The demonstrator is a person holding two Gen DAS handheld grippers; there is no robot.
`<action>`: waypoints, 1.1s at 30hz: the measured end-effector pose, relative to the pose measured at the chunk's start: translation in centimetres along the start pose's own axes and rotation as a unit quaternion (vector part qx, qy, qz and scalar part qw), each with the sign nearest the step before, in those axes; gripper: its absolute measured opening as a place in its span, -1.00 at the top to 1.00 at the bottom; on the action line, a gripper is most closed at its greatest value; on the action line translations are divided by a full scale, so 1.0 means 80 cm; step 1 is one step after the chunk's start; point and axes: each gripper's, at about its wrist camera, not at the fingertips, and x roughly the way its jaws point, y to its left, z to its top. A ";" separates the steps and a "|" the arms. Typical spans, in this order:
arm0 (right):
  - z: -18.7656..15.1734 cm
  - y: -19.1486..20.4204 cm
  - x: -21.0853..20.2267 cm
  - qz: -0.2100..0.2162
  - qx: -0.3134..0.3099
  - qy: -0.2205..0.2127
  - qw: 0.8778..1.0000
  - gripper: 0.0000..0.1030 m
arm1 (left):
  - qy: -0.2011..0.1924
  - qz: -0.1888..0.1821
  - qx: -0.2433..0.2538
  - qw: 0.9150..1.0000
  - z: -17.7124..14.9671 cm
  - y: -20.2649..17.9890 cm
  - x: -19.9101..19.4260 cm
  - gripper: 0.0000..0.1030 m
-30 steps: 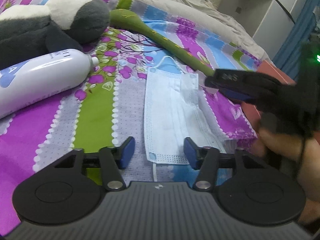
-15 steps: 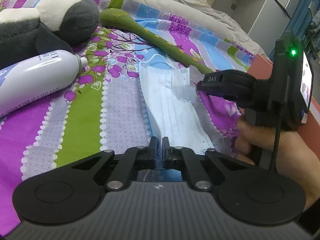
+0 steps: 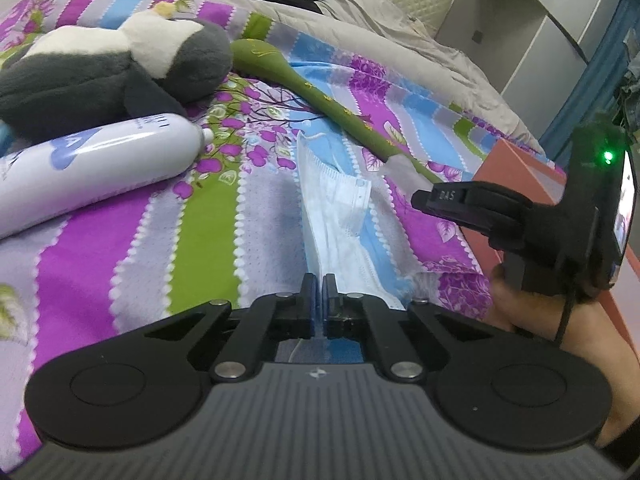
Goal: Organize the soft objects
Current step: 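Grasp the translucent plastic piece with the right tool while the left tool holds the mask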
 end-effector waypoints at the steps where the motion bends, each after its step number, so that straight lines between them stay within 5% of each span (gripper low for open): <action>1: -0.001 0.002 -0.006 0.002 -0.003 0.001 1.000 0.83 | 0.000 0.000 -0.002 1.000 -0.002 0.001 -0.005 0.93; 12: -0.029 0.015 -0.082 0.002 -0.048 0.012 0.999 0.83 | 0.014 -0.007 -0.023 1.000 -0.038 0.012 -0.064 0.93; 22: -0.077 0.014 -0.161 0.008 -0.104 0.063 0.993 0.83 | 0.042 -0.004 -0.023 0.999 -0.085 0.014 -0.119 0.93; 33: -0.126 0.015 -0.202 0.039 -0.097 0.116 0.988 0.79 | 0.052 0.027 -0.039 0.998 -0.107 0.044 -0.155 0.89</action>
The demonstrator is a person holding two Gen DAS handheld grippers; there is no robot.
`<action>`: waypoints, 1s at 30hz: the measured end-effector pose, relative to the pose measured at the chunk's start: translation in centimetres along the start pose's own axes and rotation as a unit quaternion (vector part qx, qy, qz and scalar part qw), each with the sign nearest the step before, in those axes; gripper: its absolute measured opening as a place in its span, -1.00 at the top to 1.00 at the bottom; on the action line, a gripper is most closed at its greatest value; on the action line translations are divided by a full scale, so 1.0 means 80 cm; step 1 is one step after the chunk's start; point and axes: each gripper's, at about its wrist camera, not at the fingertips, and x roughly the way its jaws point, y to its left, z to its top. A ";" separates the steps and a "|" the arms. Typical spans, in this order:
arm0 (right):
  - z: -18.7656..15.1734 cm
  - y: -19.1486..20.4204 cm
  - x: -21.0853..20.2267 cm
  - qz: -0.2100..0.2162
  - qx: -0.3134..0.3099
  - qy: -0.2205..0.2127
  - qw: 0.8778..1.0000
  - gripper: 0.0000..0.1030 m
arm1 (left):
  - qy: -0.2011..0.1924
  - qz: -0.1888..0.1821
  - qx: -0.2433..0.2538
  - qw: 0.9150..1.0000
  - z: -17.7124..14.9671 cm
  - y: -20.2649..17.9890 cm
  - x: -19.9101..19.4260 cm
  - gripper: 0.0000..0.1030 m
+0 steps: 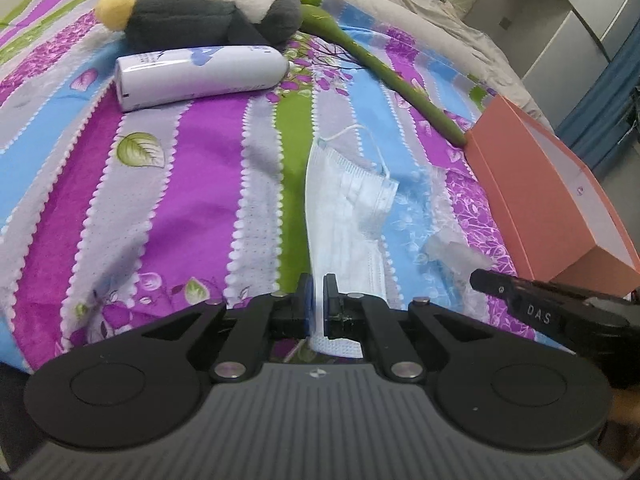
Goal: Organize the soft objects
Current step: 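Grasp the translucent plastic piece with the right tool while the left tool holds the mask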
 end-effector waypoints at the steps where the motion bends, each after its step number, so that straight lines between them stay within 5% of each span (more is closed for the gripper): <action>1: 0.000 0.000 -0.002 0.006 0.002 -0.001 1.000 0.81 | 0.000 0.001 -0.003 1.000 0.000 0.002 -0.001 0.72; 2: 0.000 0.002 -0.004 0.008 0.001 -0.003 1.000 0.80 | 0.001 0.002 -0.008 1.000 0.000 0.004 -0.001 0.35; 4: 0.002 0.004 -0.009 0.006 -0.010 -0.011 1.000 0.78 | -0.006 0.000 -0.008 1.000 0.001 0.003 -0.002 -0.09; 6: 0.004 0.004 -0.013 0.009 -0.012 -0.017 1.000 0.72 | -0.011 0.001 0.001 1.000 0.001 -0.002 -0.002 -0.12; 8: 0.004 0.002 -0.015 0.009 -0.014 -0.023 1.000 0.31 | -0.008 -0.001 0.008 1.000 0.002 -0.009 0.002 -0.12; 10: 0.003 0.001 -0.016 0.007 -0.021 -0.028 0.999 0.17 | -0.007 0.002 0.016 1.000 0.003 -0.016 0.006 -0.14; 30: -0.006 -0.006 0.040 -0.005 -0.133 -0.032 0.991 0.15 | 0.058 0.039 0.112 0.991 0.006 -0.061 0.078 -0.50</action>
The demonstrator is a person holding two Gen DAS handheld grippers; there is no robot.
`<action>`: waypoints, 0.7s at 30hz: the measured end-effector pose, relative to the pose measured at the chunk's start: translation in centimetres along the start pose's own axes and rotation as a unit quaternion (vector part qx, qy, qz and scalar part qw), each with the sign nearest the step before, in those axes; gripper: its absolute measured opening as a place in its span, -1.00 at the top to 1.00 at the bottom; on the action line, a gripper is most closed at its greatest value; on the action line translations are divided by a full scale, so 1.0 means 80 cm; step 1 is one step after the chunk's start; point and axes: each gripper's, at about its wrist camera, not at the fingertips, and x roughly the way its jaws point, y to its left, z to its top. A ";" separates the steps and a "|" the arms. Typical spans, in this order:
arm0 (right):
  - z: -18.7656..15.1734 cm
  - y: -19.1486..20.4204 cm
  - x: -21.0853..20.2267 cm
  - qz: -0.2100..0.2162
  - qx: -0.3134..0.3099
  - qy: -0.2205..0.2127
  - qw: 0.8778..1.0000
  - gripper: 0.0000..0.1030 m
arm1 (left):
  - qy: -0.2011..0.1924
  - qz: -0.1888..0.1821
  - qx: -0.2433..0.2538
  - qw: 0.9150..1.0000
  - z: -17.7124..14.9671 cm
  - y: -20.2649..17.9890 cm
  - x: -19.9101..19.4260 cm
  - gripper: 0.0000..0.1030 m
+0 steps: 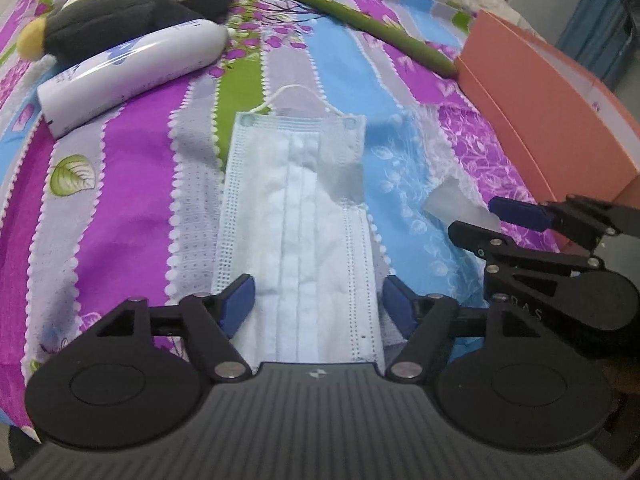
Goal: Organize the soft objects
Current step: 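Grasp the translucent plastic piece with the right tool while the left tool holds the mask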
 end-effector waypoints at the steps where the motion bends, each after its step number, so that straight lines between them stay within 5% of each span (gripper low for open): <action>1: -0.002 -0.003 0.002 0.002 0.003 0.002 1.000 0.19 | 0.001 0.005 0.004 1.000 0.000 -0.002 0.002 -0.50; 10: -0.009 -0.007 0.002 0.011 0.013 0.002 1.000 0.29 | 0.003 0.047 0.080 0.996 -0.008 -0.027 0.012 -0.50; 21: -0.007 -0.019 -0.007 0.015 0.055 0.004 0.998 0.40 | -0.007 0.038 0.046 0.998 -0.007 -0.006 0.007 -0.08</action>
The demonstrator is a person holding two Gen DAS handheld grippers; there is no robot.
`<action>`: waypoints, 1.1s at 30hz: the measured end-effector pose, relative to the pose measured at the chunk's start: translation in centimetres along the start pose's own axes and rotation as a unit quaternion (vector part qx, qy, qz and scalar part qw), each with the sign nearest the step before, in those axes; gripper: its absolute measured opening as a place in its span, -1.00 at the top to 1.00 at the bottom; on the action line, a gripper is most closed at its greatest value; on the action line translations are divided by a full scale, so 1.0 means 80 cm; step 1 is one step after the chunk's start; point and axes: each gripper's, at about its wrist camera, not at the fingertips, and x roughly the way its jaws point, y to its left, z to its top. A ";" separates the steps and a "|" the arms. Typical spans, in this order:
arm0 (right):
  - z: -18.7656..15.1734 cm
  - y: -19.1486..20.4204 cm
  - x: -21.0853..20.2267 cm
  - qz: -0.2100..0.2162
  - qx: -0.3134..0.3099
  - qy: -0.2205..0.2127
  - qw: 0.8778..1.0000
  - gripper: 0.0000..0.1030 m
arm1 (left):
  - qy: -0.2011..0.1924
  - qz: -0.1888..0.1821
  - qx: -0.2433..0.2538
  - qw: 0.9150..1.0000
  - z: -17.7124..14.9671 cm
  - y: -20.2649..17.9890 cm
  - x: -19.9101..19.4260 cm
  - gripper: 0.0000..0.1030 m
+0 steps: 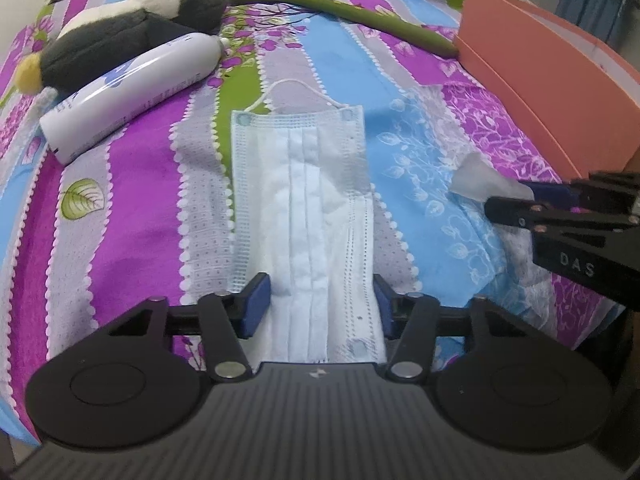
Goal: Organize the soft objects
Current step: 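Grasp the translucent plastic piece with the right tool while the left tool holds the mask, then carry the mask in the left tool and plastic piece in the right tool over the box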
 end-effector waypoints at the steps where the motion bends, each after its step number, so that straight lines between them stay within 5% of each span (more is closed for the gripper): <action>1: 0.000 0.000 -0.001 0.000 0.002 0.001 1.000 0.40 | -0.001 -0.001 -0.005 1.000 0.000 0.003 -0.001 -0.01; 8: 0.000 -0.005 -0.006 0.002 0.022 0.007 1.000 0.40 | -0.006 -0.010 -0.059 0.998 0.002 0.030 -0.006 0.66; 33: 0.038 0.003 -0.097 -0.004 0.083 -0.029 0.996 0.40 | -0.070 -0.057 -0.082 0.993 0.046 0.008 -0.118 0.78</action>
